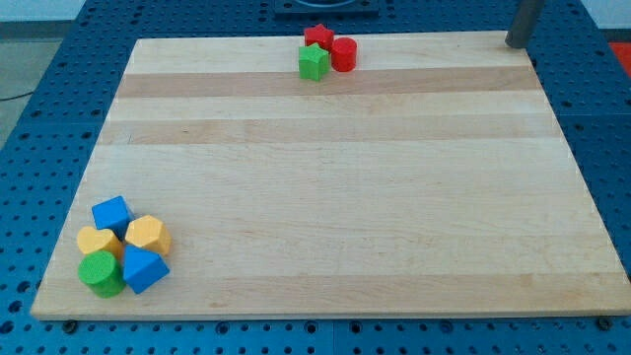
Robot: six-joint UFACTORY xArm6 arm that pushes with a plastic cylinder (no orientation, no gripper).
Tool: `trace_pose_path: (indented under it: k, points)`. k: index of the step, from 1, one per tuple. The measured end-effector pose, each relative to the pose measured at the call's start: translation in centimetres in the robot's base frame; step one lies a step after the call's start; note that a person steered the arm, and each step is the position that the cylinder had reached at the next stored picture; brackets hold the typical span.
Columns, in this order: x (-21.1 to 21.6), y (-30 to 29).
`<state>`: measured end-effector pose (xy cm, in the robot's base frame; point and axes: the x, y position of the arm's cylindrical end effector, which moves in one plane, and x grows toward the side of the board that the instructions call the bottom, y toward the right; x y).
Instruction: Slide the red star and red circle slightly right and down
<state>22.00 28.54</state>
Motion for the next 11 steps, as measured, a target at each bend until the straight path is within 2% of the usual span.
trace_pose_path:
  k: [3, 4, 5, 6, 7, 8, 9, 10, 11]
  points:
    - [0.2, 0.0]
    - [1.3, -4.5]
    - [10.3, -9.8]
    - [17.0, -19.2]
    - [17.4, -30.4]
    - [12.7, -40.2]
    - [5.3, -46.3]
    - [-2.7, -44.4]
    - [-2.9, -43.7]
